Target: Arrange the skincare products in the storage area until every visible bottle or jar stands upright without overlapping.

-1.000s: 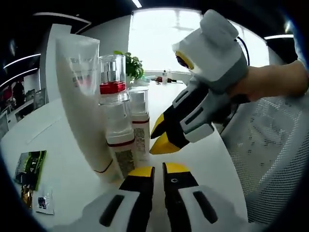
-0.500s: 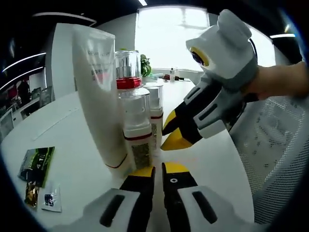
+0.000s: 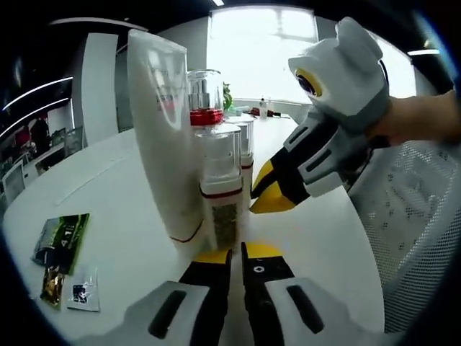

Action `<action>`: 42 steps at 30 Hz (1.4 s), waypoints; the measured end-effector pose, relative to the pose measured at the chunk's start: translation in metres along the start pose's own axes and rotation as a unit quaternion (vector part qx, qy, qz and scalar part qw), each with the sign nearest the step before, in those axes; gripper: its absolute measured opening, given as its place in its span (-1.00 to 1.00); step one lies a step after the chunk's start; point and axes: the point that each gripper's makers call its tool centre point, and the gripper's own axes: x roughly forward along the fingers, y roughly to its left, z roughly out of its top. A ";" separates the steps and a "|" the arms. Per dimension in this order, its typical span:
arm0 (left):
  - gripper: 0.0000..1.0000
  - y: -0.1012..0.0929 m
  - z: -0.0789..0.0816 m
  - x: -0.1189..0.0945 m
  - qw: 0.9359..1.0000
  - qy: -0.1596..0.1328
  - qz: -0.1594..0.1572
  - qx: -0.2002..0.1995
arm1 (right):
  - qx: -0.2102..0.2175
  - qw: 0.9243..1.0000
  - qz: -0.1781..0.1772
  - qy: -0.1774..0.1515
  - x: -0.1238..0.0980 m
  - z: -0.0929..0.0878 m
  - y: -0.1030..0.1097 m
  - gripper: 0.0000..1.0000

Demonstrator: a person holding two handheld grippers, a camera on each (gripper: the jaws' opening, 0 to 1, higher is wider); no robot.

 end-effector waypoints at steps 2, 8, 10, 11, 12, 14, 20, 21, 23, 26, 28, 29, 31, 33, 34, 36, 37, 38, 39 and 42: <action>-0.93 0.001 0.000 0.001 1.000 0.001 0.001 -0.002 | -0.001 1.000 0.001 0.001 0.000 -0.001 0.000 -0.97; -0.93 0.004 -0.003 0.002 1.000 0.005 0.003 0.002 | -0.006 1.000 0.003 0.006 0.003 -0.003 0.000 -0.99; -0.93 0.006 -0.004 0.003 1.000 0.006 0.005 0.000 | -0.007 1.000 0.002 0.009 0.003 -0.003 -0.001 -1.00; -0.93 0.008 -0.005 0.004 1.000 0.007 0.007 -0.001 | -0.008 1.000 0.000 0.009 0.003 -0.004 -0.002 -1.00; -0.93 0.008 -0.005 0.004 1.000 0.008 0.006 -0.001 | -0.006 1.000 0.000 0.008 0.003 -0.004 -0.003 -1.00; -0.92 0.008 -0.005 0.004 1.000 0.008 0.007 -0.001 | -0.004 1.000 -0.001 0.005 0.004 -0.002 -0.004 -1.00; -0.94 0.017 -0.006 0.003 1.000 0.013 0.020 -0.006 | -0.004 1.000 0.001 0.003 0.005 -0.001 -0.002 -1.00; -0.94 0.018 -0.007 0.003 1.000 0.013 0.021 -0.005 | -0.004 1.000 0.001 0.004 0.005 -0.001 -0.002 -1.00; -0.93 0.019 -0.006 0.003 1.000 0.013 0.024 -0.008 | -0.004 1.000 0.000 0.003 0.006 0.000 -0.003 -1.00; -0.95 0.021 -0.005 0.005 0.999 0.011 0.026 -0.014 | 0.000 1.000 -0.001 0.001 0.006 0.001 -0.004 -1.00; -0.95 0.023 -0.006 0.006 0.999 0.014 0.031 -0.011 | 0.002 1.000 -0.002 0.011 0.005 -0.003 -0.005 -1.00; -0.95 0.024 -0.006 0.006 0.999 0.015 0.033 -0.012 | 0.001 1.000 -0.003 0.011 0.005 -0.003 -0.005 -1.00; -0.94 0.024 -0.006 0.006 0.999 0.015 0.038 -0.016 | 0.005 1.000 0.000 0.012 0.003 -0.003 -0.003 -1.00; -0.95 0.025 -0.006 0.007 0.999 0.016 0.041 -0.023 | 0.007 1.000 0.003 0.002 0.002 0.002 -0.002 -1.00; -0.95 0.025 -0.006 0.007 0.999 0.016 0.042 -0.025 | 0.008 1.000 0.005 -0.003 0.002 0.005 0.000 -0.98; -0.96 0.025 -0.007 0.008 0.998 0.019 0.046 -0.031 | 0.005 1.000 0.006 0.001 0.003 0.003 0.000 -0.97; -0.96 0.026 -0.007 0.008 0.998 0.020 0.049 -0.034 | 0.005 1.000 0.006 0.004 0.003 0.002 0.000 -0.97; -0.97 0.025 -0.007 0.008 0.998 0.020 0.050 -0.037 | 0.005 1.000 0.005 0.008 0.003 0.000 0.000 -0.96; -0.98 0.025 -0.006 0.009 0.998 0.018 0.050 -0.044 | 0.005 1.000 0.000 0.010 0.003 -0.001 -0.002 -0.95; -0.99 0.026 -0.007 0.010 0.997 0.019 0.055 -0.050 | 0.009 1.000 -0.002 -0.001 0.001 0.003 -0.004 -0.96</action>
